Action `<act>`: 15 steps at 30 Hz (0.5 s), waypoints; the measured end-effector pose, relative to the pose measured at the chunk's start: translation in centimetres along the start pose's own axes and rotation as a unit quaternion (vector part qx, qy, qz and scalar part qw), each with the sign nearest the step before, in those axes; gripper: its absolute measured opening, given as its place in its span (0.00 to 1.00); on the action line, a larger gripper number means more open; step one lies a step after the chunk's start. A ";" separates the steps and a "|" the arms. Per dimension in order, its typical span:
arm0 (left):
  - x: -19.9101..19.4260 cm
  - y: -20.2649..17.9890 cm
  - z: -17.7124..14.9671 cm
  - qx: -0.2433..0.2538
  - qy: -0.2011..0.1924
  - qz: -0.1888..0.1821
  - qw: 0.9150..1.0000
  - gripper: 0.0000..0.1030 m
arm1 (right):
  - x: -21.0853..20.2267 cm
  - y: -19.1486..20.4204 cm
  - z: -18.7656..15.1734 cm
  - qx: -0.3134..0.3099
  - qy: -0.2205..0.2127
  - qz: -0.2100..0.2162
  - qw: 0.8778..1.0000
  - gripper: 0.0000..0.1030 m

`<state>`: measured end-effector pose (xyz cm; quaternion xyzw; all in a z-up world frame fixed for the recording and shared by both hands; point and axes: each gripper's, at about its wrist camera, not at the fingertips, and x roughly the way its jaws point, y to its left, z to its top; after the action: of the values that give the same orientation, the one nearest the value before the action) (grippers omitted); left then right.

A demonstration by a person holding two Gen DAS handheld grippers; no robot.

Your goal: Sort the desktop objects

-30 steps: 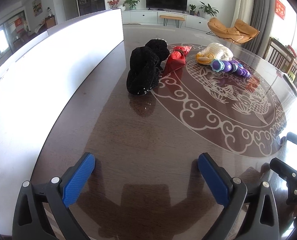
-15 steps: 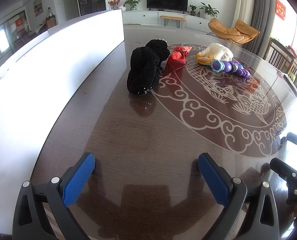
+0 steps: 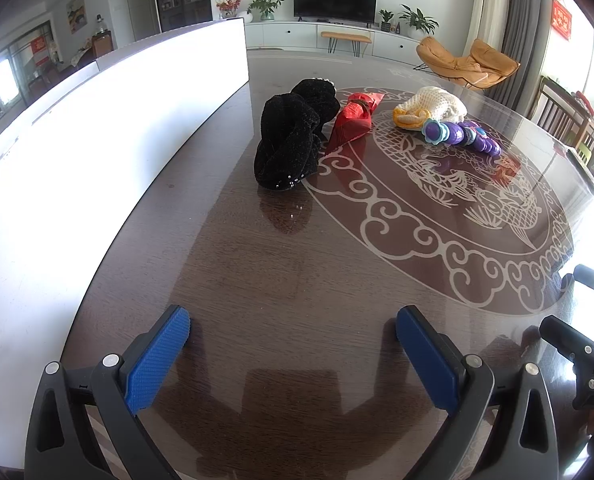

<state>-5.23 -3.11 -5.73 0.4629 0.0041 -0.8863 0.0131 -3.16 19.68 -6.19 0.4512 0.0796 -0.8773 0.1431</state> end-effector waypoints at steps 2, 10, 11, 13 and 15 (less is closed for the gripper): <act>0.0 0.2 0.1 0.000 0.001 -0.003 1.000 1.00 | 0.0 0.0 0.0 0.000 0.000 0.000 1.000 1.00; 0.6 2.4 1.3 -0.029 0.003 0.017 0.999 1.00 | 0.0 0.0 0.0 0.000 0.000 0.000 1.000 1.00; 0.9 2.5 1.7 -0.021 0.003 0.012 1.000 1.00 | 0.0 0.0 0.0 0.000 0.000 0.000 1.000 1.00; 1.5 2.6 2.7 -0.003 0.004 -0.001 1.000 1.00 | 0.0 0.0 0.0 0.000 0.000 0.000 1.000 1.00; 2.4 2.6 4.0 0.019 0.006 -0.015 1.000 1.00 | 0.0 0.0 0.0 0.000 0.000 0.000 1.000 1.00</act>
<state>-9.76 -5.83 -5.39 0.4679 -0.0059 -0.8837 -0.0095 -3.17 19.71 -6.19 0.4511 0.0795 -0.8773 0.1431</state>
